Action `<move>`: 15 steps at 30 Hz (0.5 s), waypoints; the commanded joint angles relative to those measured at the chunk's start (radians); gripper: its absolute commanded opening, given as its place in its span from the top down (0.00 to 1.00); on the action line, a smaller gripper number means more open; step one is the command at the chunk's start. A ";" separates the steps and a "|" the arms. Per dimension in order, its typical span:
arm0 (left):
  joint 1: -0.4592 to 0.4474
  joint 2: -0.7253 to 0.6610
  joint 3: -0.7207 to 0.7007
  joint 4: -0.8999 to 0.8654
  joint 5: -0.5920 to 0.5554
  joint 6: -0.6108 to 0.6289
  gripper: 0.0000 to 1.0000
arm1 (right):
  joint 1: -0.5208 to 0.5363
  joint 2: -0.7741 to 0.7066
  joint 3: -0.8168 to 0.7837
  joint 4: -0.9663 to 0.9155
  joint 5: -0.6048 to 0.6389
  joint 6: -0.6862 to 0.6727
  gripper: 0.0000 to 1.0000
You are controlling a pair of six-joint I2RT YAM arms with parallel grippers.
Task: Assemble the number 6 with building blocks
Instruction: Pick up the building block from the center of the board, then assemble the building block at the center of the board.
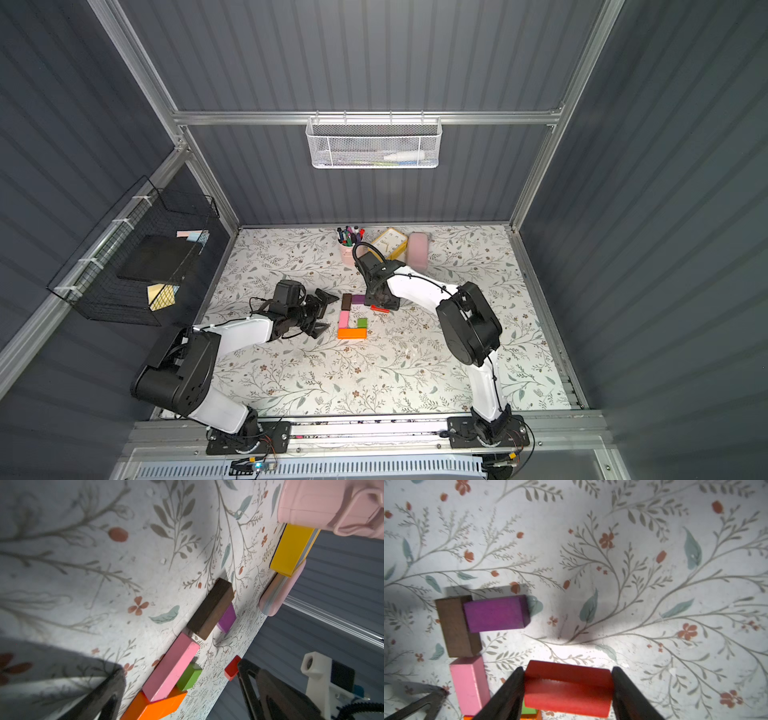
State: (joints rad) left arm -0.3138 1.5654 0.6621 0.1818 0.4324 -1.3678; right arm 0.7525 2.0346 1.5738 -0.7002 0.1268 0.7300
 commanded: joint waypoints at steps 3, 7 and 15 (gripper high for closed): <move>0.029 0.033 -0.013 -0.090 -0.018 0.026 0.01 | -0.002 0.030 0.031 -0.029 -0.020 -0.068 0.38; 0.047 0.037 -0.018 -0.088 -0.012 0.030 0.01 | 0.001 0.029 0.028 -0.011 -0.041 -0.083 0.38; 0.056 0.040 -0.017 -0.091 -0.014 0.033 0.01 | 0.022 0.035 0.035 0.022 -0.046 -0.079 0.38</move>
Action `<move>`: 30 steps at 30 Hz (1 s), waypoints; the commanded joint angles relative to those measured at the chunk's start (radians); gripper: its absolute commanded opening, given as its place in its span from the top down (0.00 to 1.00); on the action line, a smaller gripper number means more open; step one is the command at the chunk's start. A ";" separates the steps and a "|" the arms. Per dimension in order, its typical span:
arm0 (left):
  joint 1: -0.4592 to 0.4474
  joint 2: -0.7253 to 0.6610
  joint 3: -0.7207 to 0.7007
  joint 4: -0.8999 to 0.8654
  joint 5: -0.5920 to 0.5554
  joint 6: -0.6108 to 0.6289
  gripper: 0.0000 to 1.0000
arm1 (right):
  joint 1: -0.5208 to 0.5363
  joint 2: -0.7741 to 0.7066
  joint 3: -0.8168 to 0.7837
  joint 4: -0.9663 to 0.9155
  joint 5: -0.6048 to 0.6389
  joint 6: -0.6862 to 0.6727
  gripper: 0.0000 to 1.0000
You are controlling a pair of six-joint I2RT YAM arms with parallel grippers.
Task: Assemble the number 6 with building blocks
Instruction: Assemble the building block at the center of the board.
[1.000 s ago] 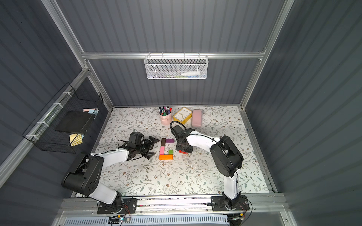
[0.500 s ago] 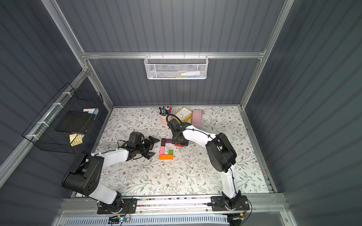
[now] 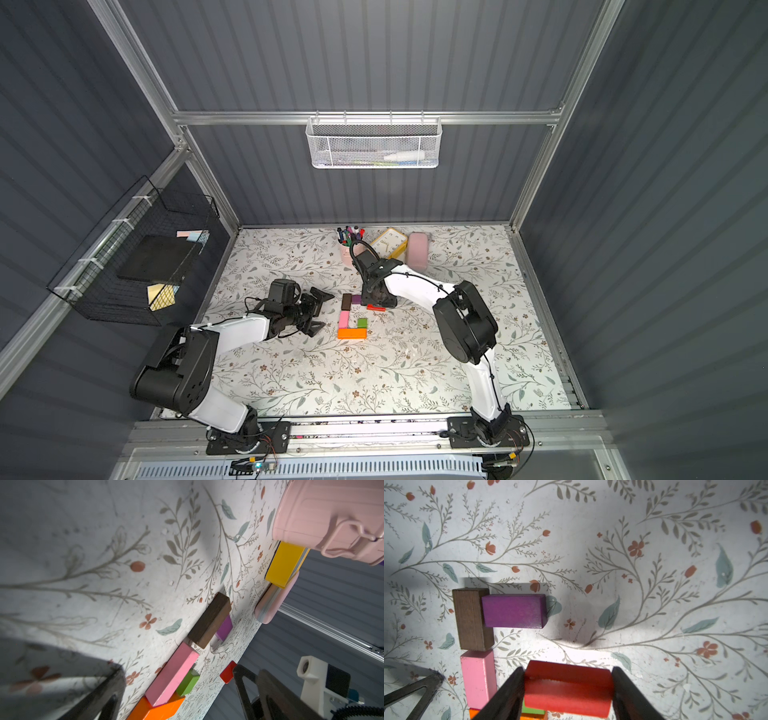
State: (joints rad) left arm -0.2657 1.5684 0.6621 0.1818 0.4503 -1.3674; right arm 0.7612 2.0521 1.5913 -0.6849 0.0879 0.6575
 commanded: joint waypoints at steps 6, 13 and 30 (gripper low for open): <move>0.009 0.033 -0.019 -0.094 -0.035 0.036 0.01 | 0.033 0.042 0.052 -0.005 -0.005 -0.004 0.37; 0.011 0.034 -0.025 -0.090 -0.034 0.038 0.01 | 0.047 0.057 0.076 -0.009 -0.001 0.010 0.37; 0.015 0.035 -0.038 -0.071 -0.025 0.036 0.01 | 0.087 0.117 0.145 -0.034 0.019 0.037 0.38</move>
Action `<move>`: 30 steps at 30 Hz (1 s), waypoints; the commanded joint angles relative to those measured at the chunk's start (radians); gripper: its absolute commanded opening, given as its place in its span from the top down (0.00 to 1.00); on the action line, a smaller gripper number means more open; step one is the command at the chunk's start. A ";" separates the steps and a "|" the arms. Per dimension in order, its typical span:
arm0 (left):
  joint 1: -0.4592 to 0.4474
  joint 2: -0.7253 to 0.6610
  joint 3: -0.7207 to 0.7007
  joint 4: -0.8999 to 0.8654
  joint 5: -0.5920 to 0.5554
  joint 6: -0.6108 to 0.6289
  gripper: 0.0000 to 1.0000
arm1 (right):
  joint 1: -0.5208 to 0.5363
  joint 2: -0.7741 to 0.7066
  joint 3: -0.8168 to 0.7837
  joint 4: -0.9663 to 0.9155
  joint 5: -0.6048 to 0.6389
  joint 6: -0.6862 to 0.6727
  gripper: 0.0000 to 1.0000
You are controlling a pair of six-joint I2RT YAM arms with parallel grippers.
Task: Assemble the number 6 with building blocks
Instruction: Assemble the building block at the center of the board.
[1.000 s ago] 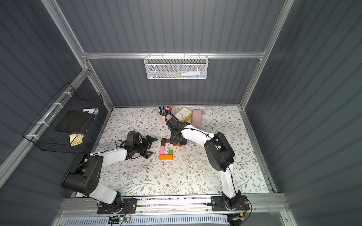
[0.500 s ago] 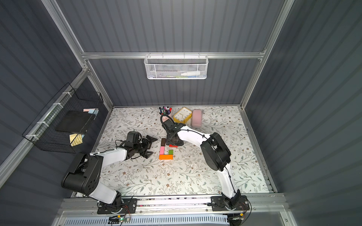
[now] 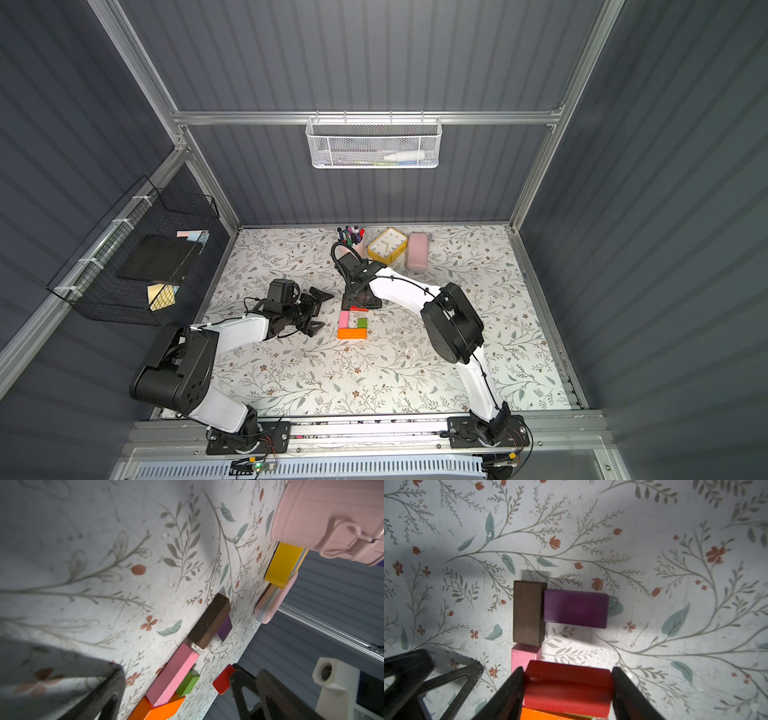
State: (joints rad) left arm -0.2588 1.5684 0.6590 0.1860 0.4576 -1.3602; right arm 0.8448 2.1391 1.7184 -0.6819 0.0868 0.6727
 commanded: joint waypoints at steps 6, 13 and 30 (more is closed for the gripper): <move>0.010 0.036 -0.037 -0.074 -0.033 0.029 0.01 | 0.005 0.040 0.015 -0.029 0.013 0.025 0.38; 0.010 0.038 -0.038 -0.072 -0.031 0.029 0.01 | 0.005 0.051 0.013 -0.019 0.005 0.022 0.38; 0.012 0.039 -0.039 -0.069 -0.030 0.030 0.01 | 0.007 0.073 0.014 0.000 -0.018 0.013 0.38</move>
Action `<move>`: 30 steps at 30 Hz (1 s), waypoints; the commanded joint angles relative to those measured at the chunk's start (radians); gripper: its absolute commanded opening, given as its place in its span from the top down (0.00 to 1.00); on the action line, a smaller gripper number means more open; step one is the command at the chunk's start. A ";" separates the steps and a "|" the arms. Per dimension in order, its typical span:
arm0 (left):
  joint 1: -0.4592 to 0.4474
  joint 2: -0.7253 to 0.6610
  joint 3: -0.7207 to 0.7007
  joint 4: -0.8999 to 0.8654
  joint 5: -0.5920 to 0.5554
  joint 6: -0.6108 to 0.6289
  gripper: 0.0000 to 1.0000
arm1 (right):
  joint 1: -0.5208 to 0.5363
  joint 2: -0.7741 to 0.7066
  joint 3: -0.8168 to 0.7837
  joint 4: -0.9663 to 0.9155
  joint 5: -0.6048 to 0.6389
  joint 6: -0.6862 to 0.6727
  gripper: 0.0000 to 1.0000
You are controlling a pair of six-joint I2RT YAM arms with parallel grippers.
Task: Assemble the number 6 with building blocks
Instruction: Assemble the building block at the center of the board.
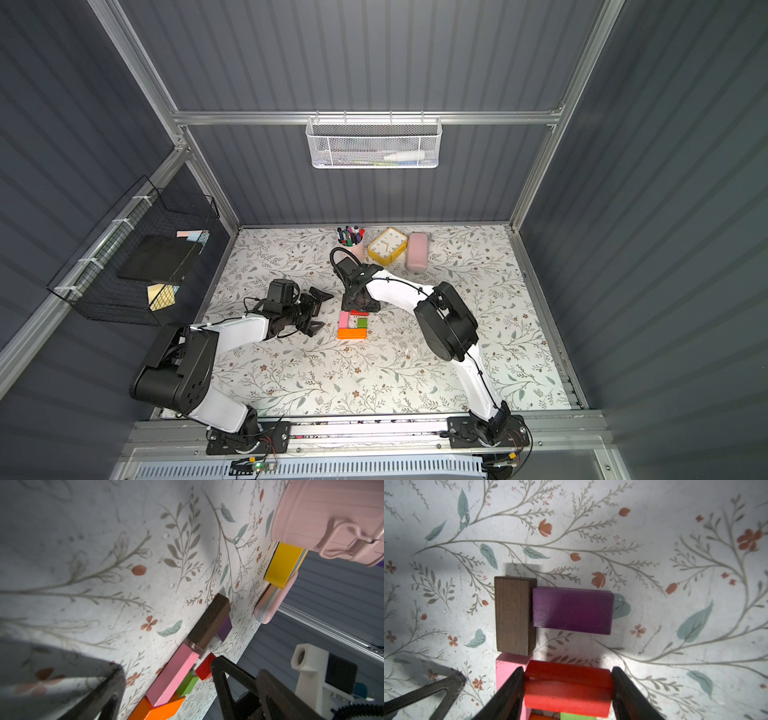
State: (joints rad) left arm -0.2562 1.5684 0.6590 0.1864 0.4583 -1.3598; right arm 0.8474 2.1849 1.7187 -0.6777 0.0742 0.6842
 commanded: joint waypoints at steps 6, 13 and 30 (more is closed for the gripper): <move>0.009 0.041 -0.038 -0.071 -0.030 0.030 0.01 | 0.005 0.031 0.013 0.001 -0.012 0.000 0.38; 0.009 0.039 -0.035 -0.073 -0.030 0.030 0.01 | 0.004 0.038 0.013 0.013 -0.028 -0.003 0.38; 0.009 0.041 -0.033 -0.075 -0.030 0.032 0.01 | 0.004 0.043 0.011 0.012 -0.030 -0.008 0.37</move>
State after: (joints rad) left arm -0.2543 1.5700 0.6590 0.1875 0.4648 -1.3598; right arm 0.8474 2.1998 1.7187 -0.6521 0.0441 0.6800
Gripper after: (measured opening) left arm 0.994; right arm 0.630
